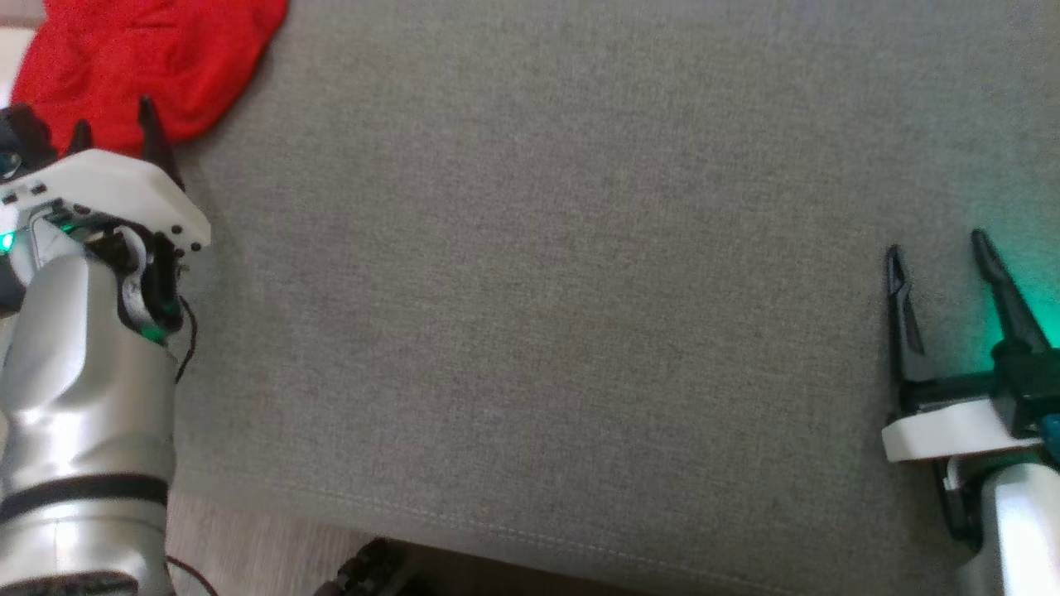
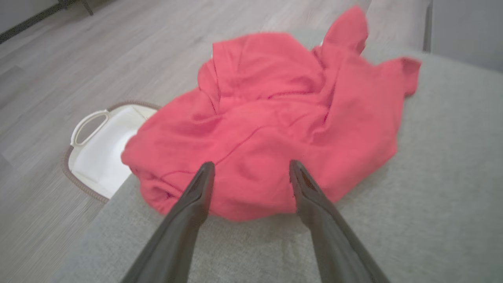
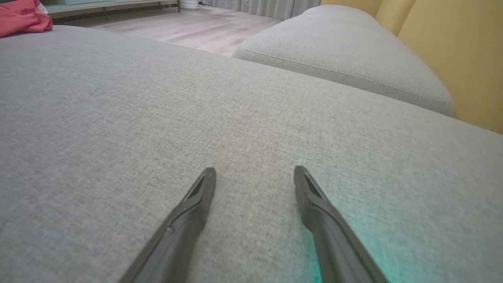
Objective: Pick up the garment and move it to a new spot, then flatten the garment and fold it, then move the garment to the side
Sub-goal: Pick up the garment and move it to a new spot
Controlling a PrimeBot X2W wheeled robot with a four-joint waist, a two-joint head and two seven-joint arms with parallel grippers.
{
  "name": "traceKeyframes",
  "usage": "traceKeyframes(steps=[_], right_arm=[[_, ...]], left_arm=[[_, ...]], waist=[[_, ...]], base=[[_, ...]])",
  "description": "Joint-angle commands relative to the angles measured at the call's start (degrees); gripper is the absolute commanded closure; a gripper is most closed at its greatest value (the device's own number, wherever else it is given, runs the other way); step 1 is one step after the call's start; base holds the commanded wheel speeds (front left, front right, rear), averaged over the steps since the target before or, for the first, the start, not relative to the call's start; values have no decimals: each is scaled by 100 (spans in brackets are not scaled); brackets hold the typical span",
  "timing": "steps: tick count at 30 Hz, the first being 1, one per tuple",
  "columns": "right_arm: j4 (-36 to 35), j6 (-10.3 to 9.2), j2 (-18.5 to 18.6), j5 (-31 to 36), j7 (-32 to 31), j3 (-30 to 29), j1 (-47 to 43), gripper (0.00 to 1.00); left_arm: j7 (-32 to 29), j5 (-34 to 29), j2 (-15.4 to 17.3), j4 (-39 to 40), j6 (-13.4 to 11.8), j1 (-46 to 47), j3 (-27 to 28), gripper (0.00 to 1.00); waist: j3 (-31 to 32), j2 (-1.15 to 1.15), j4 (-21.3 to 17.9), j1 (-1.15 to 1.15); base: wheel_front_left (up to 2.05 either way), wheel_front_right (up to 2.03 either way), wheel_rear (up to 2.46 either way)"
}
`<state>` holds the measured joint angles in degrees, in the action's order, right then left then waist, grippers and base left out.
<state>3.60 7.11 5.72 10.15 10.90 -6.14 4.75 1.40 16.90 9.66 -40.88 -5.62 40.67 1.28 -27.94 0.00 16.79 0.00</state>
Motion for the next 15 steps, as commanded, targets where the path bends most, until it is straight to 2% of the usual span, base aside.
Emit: traceKeyframes(steps=[1, 7, 8, 9, 15], right_arm=[[-192, 37, 82, -5, -62, 132, 2, 0], [-569, 37, 191, -97, -269, 176, -109, 0], [-609, 37, 192, -106, -297, 170, -126, 0], [-642, 37, 189, -114, -319, 159, -139, 0], [-572, 37, 103, -174, -282, 165, -184, 0]], left_arm=[[-80, 14, 367, -107, -28, 184, 180, 0], [-168, -11, 434, -1232, 32, 836, 68, 0], [-147, -19, 448, -1353, 78, 916, 38, 56], [-103, -17, 455, -1455, 112, 992, 23, 100], [171, 71, 503, -1778, 400, 1261, -11, 100]], waist=[[-271, 0, -34, 0], [-360, 0, -131, 0], [-348, 0, -144, 0], [-331, 0, -152, 0], [1, 0, -209, 0]], base=[[0, 0, 0], [0, 0, 0], [0, 0, 0], [0, 0, 0], [0, 0, 0]])
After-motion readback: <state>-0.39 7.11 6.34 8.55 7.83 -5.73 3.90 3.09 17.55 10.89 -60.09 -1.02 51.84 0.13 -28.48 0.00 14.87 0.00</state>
